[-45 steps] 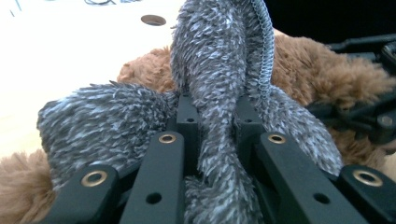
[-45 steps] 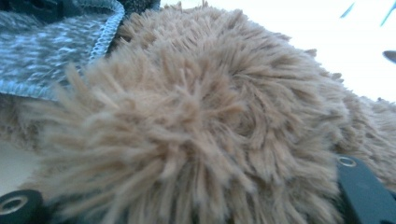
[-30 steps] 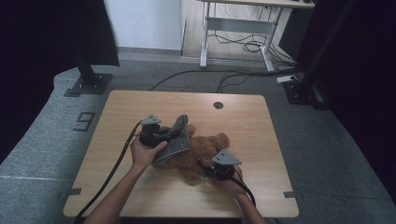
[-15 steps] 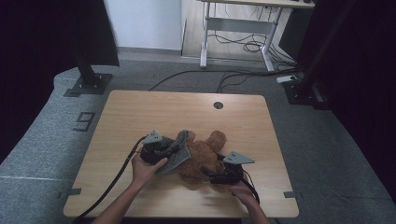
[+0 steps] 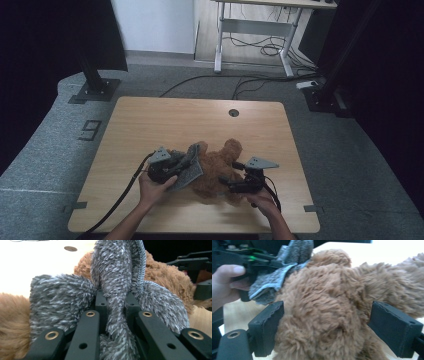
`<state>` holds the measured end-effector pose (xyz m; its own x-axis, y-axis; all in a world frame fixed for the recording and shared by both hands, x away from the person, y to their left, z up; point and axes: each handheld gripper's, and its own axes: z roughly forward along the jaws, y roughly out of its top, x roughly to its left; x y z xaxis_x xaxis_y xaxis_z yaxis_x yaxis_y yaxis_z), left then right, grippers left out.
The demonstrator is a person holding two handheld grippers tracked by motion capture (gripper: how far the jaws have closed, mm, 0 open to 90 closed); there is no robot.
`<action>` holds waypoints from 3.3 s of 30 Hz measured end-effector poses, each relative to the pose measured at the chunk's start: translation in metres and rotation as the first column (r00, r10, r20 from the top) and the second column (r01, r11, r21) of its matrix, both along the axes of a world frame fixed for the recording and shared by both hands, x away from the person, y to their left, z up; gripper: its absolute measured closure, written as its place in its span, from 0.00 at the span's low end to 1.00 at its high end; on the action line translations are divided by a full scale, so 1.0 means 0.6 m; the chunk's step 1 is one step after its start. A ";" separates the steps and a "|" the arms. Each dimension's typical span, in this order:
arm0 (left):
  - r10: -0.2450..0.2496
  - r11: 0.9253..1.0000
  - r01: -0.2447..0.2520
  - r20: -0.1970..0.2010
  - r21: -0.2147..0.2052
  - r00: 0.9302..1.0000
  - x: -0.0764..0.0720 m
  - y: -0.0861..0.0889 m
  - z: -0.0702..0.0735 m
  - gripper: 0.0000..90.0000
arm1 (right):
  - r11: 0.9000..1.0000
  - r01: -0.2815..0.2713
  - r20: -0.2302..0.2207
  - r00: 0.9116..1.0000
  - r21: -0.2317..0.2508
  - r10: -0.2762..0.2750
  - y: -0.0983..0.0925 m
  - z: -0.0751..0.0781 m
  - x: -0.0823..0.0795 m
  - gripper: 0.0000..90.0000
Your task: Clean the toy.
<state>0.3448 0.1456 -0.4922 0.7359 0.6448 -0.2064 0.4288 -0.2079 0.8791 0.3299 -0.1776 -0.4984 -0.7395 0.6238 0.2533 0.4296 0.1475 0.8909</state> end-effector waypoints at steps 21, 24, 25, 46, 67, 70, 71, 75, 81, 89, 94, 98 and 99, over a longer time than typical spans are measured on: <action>0.021 1.000 -0.021 0.018 0.010 1.000 0.033 -0.009 0.013 0.86 | 0.960 0.178 0.119 0.981 -0.217 -0.155 0.086 -0.032 0.039 0.44; 0.031 0.999 -0.031 0.005 0.017 1.000 0.052 -0.011 0.023 0.86 | 0.954 0.212 0.167 0.970 -0.211 -0.178 0.091 -0.033 0.053 0.45; 0.035 0.999 -0.035 0.000 0.019 0.999 0.058 -0.011 0.027 0.86 | 0.952 0.218 0.184 0.966 -0.213 -0.180 0.092 -0.034 0.055 0.46; -0.100 0.988 0.118 -0.162 0.105 0.982 0.102 -0.191 0.057 0.84 | 0.962 0.201 0.317 0.939 -0.187 -0.135 0.088 -0.063 0.002 0.46; 0.078 0.997 -0.078 -0.126 0.006 0.989 0.068 0.043 0.052 0.86 | 0.961 0.191 0.346 0.931 -0.199 -0.113 0.083 -0.071 -0.021 0.47; 0.087 0.996 -0.091 -0.126 -0.023 0.988 0.062 0.058 0.043 0.86 | 0.966 0.173 0.337 0.936 -0.193 -0.101 0.080 -0.071 -0.022 0.46; 0.090 0.995 -0.094 -0.124 -0.030 0.988 0.060 0.062 0.041 0.86 | 0.967 0.169 0.333 0.938 -0.193 -0.097 0.079 -0.071 -0.023 0.46; 0.106 0.993 -0.113 -0.130 -0.046 0.986 0.057 0.081 0.038 0.86 | 0.968 0.160 0.326 0.941 -0.192 -0.091 0.077 -0.070 -0.024 0.46; 0.152 0.986 -0.160 -0.144 -0.044 0.978 0.061 0.109 0.032 0.86 | 0.969 0.152 0.325 0.942 -0.193 -0.083 0.076 -0.070 -0.023 0.46; 0.134 0.989 -0.142 -0.146 -0.044 0.980 0.065 0.105 0.056 0.85 | 0.970 0.148 0.327 0.942 -0.190 -0.080 0.073 -0.071 -0.022 0.46; 0.040 0.998 -0.045 -0.115 -0.041 0.993 0.070 0.033 0.091 0.85 | 0.972 0.147 0.319 0.944 -0.184 -0.082 0.071 -0.071 -0.021 0.45; -0.043 0.999 0.042 -0.096 -0.018 0.994 0.073 -0.043 0.106 0.85 | 0.972 0.146 0.322 0.943 -0.183 -0.081 0.071 -0.071 -0.020 0.45; -0.055 0.998 0.056 -0.090 0.003 0.994 0.074 -0.061 0.107 0.85 | 0.972 0.147 0.320 0.944 -0.183 -0.082 0.071 -0.071 -0.021 0.45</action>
<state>0.3893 0.1087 -0.4279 0.7492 0.6051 -0.2693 0.4933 -0.2385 0.8365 0.3175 -0.1349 -0.5411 -0.6815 0.7227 -0.1153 0.1633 0.3038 0.9386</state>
